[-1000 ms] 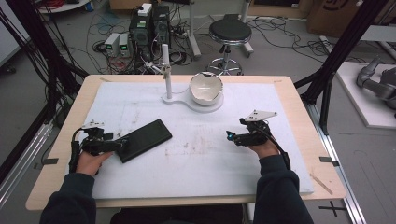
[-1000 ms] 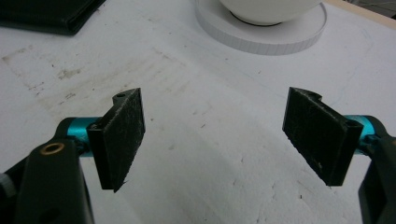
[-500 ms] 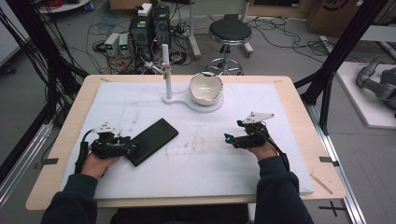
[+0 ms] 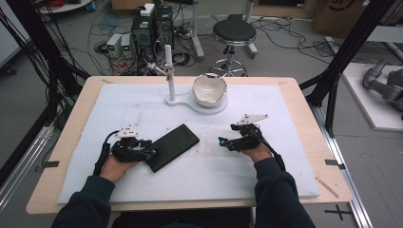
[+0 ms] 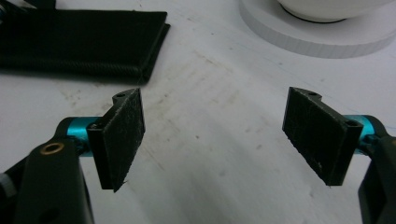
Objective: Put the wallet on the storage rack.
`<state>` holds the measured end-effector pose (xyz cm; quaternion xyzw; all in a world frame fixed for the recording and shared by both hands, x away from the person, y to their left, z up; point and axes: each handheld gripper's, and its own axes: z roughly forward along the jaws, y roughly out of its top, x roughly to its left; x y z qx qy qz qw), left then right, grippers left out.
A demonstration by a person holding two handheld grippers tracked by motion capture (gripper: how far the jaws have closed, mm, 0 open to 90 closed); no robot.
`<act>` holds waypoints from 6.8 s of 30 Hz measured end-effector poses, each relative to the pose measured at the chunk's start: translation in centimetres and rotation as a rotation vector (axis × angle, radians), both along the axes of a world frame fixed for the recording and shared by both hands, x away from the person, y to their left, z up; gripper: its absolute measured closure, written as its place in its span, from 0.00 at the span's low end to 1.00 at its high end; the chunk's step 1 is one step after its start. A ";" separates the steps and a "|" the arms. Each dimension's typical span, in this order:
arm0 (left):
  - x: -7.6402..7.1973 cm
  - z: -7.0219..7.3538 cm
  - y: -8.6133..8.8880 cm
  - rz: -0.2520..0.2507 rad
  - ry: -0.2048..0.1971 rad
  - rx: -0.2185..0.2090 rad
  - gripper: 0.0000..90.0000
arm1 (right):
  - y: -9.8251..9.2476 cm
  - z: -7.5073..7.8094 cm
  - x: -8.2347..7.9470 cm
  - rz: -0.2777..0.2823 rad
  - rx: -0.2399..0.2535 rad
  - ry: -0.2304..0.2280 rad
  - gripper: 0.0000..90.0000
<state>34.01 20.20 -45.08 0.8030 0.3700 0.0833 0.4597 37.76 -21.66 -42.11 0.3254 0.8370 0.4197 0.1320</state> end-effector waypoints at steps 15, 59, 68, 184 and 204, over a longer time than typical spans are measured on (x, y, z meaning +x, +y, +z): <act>0.0 0.1 -1.8 -0.033 -0.019 0.007 0.54 | 5.4 -2.2 1.4 0.122 0.073 0.133 0.26; 0.0 0.0 -3.0 -0.068 -0.005 0.016 0.51 | 5.0 -2.2 2.2 0.158 0.204 0.291 0.58; -0.5 1.1 -2.1 -0.019 0.023 0.012 0.48 | 5.3 -3.3 2.6 0.129 0.160 0.324 0.44; 5.1 1.9 -3.7 -0.191 0.118 -0.345 0.31 | 5.4 3.5 -0.7 0.293 0.295 0.005 0.90; 3.6 2.9 -4.0 -0.333 -0.019 -0.298 0.86 | 5.8 0.9 0.8 0.251 0.193 0.062 0.39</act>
